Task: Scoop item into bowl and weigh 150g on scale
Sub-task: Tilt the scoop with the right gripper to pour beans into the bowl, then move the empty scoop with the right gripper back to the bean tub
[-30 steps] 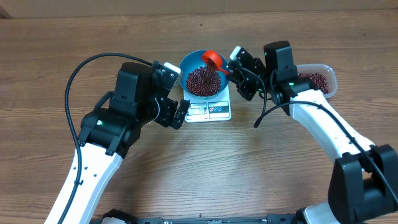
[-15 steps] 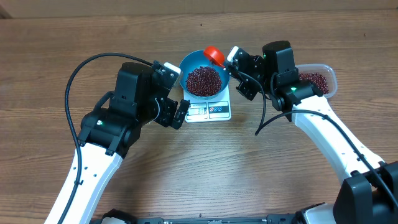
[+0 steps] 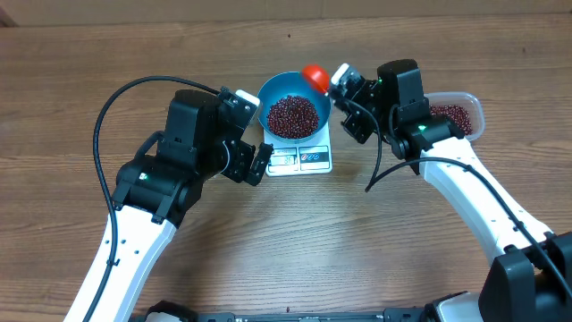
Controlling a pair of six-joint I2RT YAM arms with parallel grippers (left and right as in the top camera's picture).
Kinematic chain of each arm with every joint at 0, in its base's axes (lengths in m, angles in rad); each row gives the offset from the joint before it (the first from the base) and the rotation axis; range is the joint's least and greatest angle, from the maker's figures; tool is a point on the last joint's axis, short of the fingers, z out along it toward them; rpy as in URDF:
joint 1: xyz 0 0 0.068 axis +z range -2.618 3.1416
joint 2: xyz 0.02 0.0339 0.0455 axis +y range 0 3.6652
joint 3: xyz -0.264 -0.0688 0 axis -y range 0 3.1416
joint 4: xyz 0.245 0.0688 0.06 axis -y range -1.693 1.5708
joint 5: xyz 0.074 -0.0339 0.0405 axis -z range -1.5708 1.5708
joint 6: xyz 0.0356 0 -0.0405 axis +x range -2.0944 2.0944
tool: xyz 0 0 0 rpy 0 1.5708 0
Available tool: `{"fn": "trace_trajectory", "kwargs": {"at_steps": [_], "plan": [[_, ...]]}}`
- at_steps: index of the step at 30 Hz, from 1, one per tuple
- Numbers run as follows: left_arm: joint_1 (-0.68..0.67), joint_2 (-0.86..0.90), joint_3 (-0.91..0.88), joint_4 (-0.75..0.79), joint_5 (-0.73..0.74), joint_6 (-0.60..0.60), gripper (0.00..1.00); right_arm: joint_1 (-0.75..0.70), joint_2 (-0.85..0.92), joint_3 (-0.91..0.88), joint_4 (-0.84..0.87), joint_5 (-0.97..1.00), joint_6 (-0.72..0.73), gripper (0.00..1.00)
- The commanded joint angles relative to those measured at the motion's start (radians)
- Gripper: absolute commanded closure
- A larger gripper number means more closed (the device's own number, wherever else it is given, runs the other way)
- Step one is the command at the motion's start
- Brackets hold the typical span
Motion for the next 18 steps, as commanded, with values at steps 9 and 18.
{"fn": "trace_trajectory", "kwargs": {"at_steps": [9, 18], "plan": [[-0.003, -0.017, 0.002, 0.000, 0.014, -0.006, 0.00, -0.158, -0.076, 0.042, -0.111, 0.298, 0.398, 0.96], [-0.003, -0.017, 0.002, 0.000, 0.015, -0.006, 0.00, -0.347, -0.076, 0.040, -0.352, 0.310, 0.399, 0.96]]}}
